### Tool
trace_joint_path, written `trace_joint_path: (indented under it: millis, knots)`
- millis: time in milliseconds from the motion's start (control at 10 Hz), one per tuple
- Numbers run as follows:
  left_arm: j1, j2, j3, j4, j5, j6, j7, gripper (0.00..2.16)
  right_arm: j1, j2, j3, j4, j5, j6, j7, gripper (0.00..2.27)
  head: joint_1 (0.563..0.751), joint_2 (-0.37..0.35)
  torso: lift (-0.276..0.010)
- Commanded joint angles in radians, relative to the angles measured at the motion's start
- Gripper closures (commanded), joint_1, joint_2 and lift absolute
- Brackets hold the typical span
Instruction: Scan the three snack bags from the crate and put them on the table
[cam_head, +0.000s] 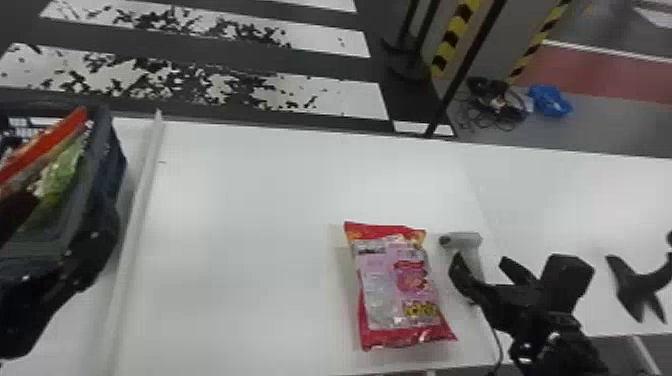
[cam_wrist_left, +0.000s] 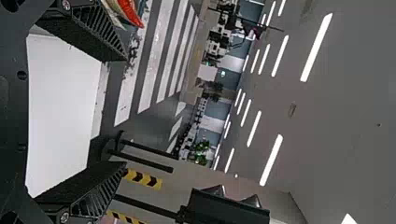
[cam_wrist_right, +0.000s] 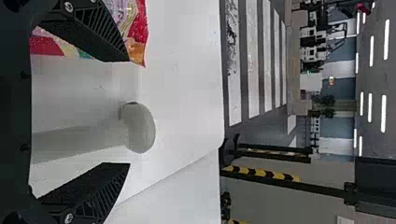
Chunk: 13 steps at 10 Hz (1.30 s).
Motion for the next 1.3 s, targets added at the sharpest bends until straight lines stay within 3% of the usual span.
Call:
trace_joint_path:
  millis: [0,400,500,600,800,1000,1200]
  knots:
    - [0.003,-0.003,-0.008,0.0,-0.016,0.0,0.001,0.08,-0.045,-0.02,-0.042,0.104,-0.02,-0.005,0.045,0.09,0.695,-0.277,-0.094]
    - [0.008,-0.008,-0.024,0.0,-0.045,0.0,0.01,0.08,-0.102,-0.034,-0.045,0.211,-0.035,-0.024,0.149,0.14,0.695,-0.338,-0.094]
    - [0.006,-0.008,-0.025,0.0,-0.045,0.0,0.01,0.08,-0.12,-0.042,-0.034,0.233,-0.023,-0.021,0.168,0.29,0.695,-0.337,-0.094]
    - [0.006,-0.008,-0.025,0.002,-0.045,0.0,0.01,0.08,-0.14,-0.047,-0.022,0.256,-0.011,0.004,0.168,0.59,0.695,-0.331,-0.094]
    - [0.004,-0.005,-0.025,0.004,-0.045,-0.003,0.01,0.08,-0.163,-0.051,-0.011,0.274,0.007,0.078,0.169,2.08,0.695,-0.322,-0.094]
    - [-0.003,-0.003,-0.028,0.007,-0.045,-0.003,0.01,0.08,-0.122,-0.045,-0.02,0.248,-0.011,0.022,0.172,2.22,0.695,-0.32,-0.094]
    - [-0.011,0.003,-0.031,0.008,-0.045,0.0,0.01,0.08,-0.069,-0.004,-0.04,0.179,-0.028,-0.002,0.169,2.23,0.695,-0.321,-0.094]
